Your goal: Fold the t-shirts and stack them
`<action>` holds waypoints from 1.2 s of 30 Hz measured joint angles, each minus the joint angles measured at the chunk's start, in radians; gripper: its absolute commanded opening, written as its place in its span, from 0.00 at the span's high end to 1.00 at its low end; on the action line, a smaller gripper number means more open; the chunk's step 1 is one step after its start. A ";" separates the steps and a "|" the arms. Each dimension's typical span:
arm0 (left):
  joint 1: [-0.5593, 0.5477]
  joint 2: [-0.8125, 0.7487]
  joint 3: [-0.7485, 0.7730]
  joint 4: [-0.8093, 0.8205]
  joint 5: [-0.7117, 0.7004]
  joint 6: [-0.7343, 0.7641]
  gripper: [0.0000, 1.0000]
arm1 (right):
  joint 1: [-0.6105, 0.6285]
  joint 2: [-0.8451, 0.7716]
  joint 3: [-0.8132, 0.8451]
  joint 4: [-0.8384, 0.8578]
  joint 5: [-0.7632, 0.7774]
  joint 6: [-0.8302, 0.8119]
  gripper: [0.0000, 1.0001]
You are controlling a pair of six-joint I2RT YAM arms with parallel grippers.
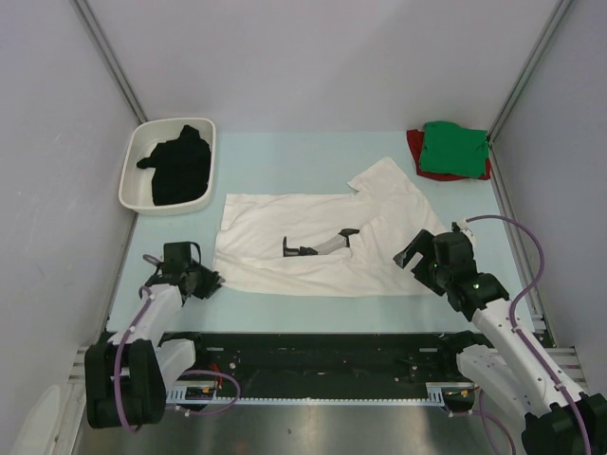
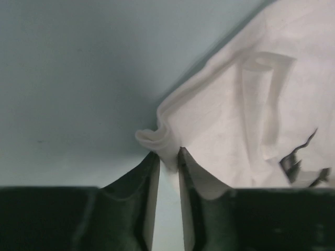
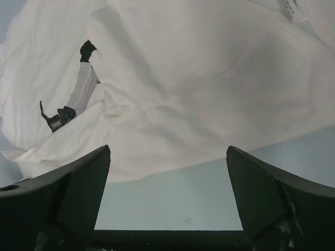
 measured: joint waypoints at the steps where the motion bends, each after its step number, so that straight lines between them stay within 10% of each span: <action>1: 0.000 0.021 0.003 0.017 -0.005 -0.004 0.90 | 0.000 -0.002 0.000 0.000 -0.002 0.000 0.03; 10: -0.002 0.084 -0.003 0.129 0.002 -0.018 1.00 | 0.000 -0.023 0.000 -0.009 0.000 0.000 0.02; 23: -0.008 -0.305 -0.142 -0.067 -0.009 -0.054 1.00 | -0.037 -0.013 -0.112 -0.098 0.002 0.095 0.08; 36: -0.009 -0.509 -0.203 -0.167 0.000 -0.125 1.00 | -0.100 -0.005 -0.169 -0.115 0.015 0.158 0.49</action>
